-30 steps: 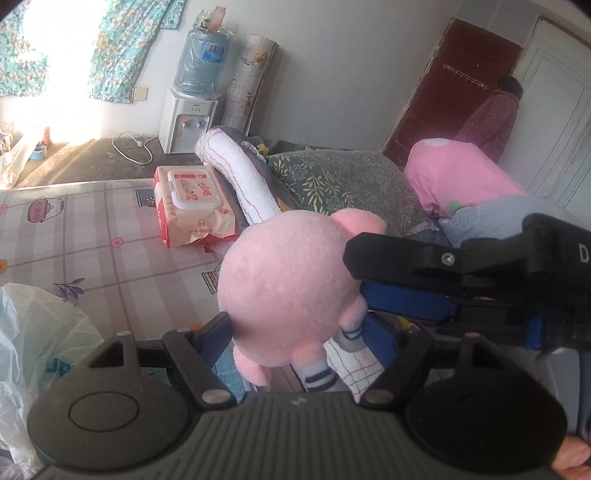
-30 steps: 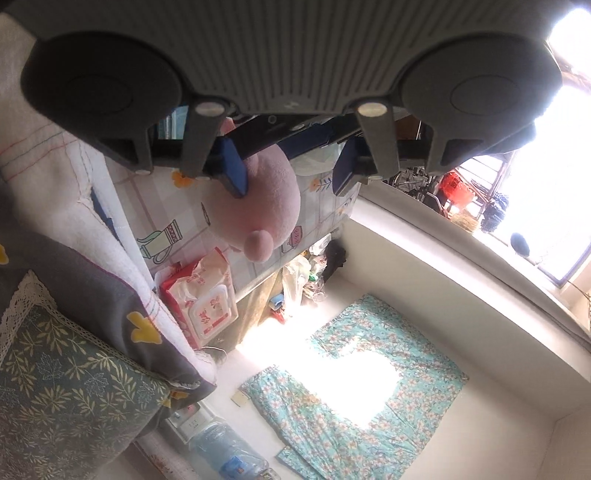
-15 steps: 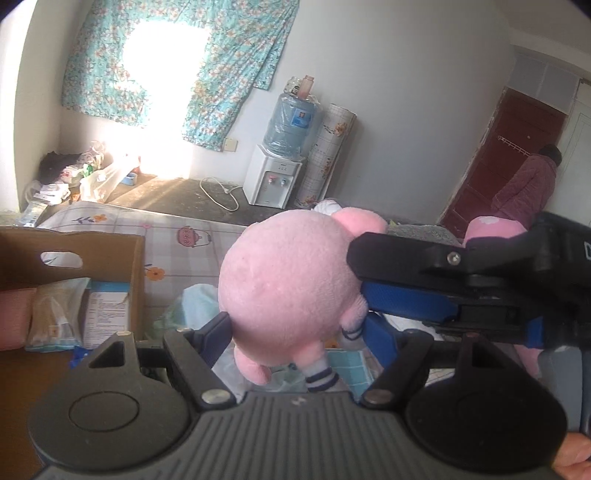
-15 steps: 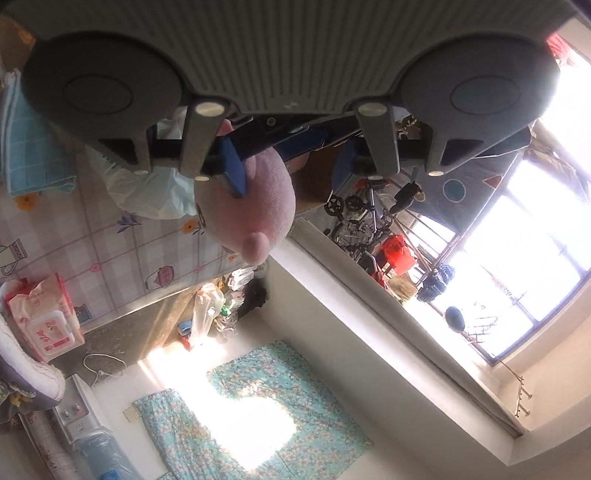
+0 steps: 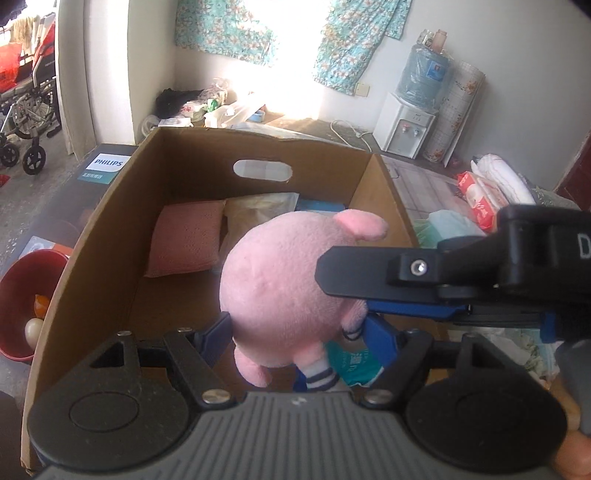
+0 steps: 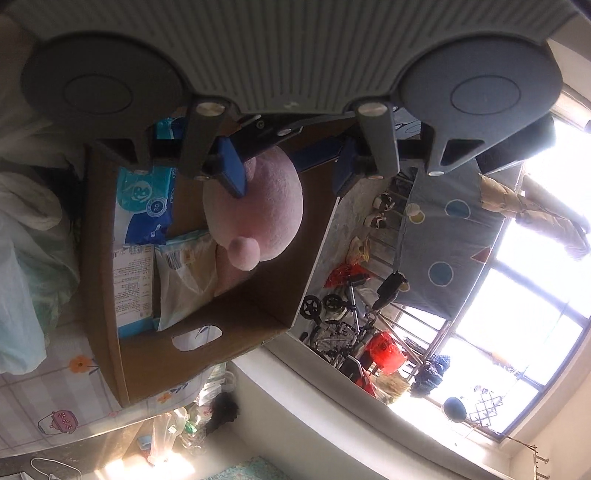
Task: Organize soft objects
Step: 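Carry the pink pig with the right gripper over the cardboard box, then lower the pig into the box and open the right gripper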
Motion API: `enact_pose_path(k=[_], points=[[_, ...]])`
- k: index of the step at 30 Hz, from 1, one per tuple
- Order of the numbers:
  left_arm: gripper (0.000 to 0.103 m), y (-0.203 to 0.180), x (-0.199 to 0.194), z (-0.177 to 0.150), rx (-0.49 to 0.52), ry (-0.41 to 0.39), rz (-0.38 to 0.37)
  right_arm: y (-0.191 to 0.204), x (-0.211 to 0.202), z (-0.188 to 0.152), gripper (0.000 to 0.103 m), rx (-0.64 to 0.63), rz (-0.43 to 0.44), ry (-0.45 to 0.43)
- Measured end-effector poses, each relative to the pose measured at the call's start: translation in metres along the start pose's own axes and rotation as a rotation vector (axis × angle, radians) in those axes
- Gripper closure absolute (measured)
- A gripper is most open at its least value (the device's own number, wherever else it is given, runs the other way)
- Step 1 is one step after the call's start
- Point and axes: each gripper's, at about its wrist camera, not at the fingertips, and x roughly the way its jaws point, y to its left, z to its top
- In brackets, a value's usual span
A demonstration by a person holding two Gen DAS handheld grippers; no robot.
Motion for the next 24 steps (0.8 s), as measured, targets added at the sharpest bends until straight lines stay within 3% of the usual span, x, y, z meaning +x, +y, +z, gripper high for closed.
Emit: enact_pose_path(k=[3, 5, 7, 10, 18, 24], points=[[0.026, 0.016, 0.019, 0.001, -0.004, 0.047, 0.000, -0.006, 0.029, -0.002, 0.051, 0.019, -0.031, 0.032], [0.038, 0.016, 0.033, 0.004, 0.016, 0.065, 0.007, -0.011, 0.040, -0.004, 0.051, 0.034, -0.041, 0.048], [0.038, 0.018, 0.036, 0.002, 0.034, 0.070, 0.030, -0.011, 0.046, -0.006, 0.051, 0.034, -0.052, 0.067], [0.036, 0.024, 0.037, -0.004, 0.014, 0.085, 0.000, -0.010, 0.044, -0.005, 0.050, -0.007, -0.095, 0.066], [0.033, 0.029, 0.028, -0.003, -0.045, 0.070, 0.016, -0.012, 0.010, 0.003, 0.048, -0.023, -0.093, 0.004], [0.027, 0.011, -0.009, 0.000, -0.036, -0.033, 0.007, -0.016, -0.038, -0.003, 0.039, -0.016, -0.038, -0.079]])
